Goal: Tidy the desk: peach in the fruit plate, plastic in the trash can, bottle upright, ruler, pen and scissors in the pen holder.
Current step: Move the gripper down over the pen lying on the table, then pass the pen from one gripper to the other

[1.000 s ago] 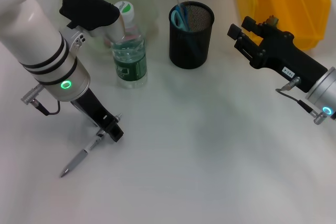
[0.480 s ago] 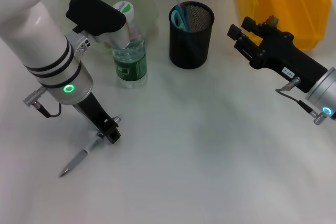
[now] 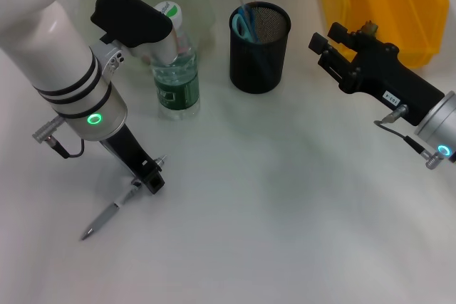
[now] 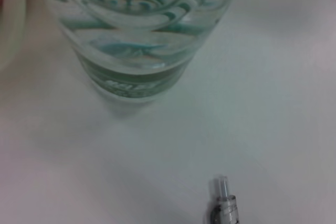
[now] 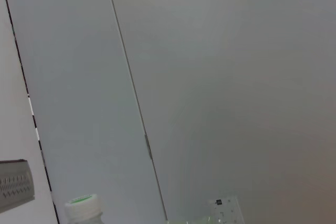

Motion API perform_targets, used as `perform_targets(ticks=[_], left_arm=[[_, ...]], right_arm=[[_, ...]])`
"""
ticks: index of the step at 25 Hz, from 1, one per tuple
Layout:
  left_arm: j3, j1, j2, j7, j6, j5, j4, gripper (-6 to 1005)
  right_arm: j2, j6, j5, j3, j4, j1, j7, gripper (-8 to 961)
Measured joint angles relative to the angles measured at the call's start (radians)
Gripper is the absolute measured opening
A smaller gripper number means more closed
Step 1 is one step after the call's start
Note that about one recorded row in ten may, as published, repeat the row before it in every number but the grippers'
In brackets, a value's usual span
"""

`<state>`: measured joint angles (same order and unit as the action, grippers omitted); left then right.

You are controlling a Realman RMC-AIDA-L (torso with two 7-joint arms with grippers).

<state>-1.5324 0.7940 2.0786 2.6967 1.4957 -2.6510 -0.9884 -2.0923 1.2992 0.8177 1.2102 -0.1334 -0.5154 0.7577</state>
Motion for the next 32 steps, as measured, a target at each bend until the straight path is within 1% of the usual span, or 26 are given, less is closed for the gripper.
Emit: perform_targets(ticks=[10,15,26,31,32], left_arm=[[-0.027,0.0,0.002,-0.008,-0.004,-0.01,-0.01,336],[-0.031,0.002,0.002,-0.01,-0.014,-0.013,-0.004,194],[-0.045,0.001,0.002,-0.011,-0.018,-0.016,-0.009,195],[-0.041,-0.005,0.001,-0.01,-0.007,-0.02,-0.045,194],[-0.035,-0.027,-0.002,-0.002,0.002,-0.021,-0.123,193]], right_arm=[[0.0,0.0,0.0,0.0,0.0,0.0,0.0,434],[0.0,0.0,0.0,0.0,0.0,0.0,0.0,434],[0.0,0.0,0.0,-0.001,0.0,0.0,0.0,434],[0.0,0.0,-0.001,-0.003,0.0,0.0,0.0,434],[0.0,0.0,-0.002,-0.004,0.0,0.0,0.0,434]])
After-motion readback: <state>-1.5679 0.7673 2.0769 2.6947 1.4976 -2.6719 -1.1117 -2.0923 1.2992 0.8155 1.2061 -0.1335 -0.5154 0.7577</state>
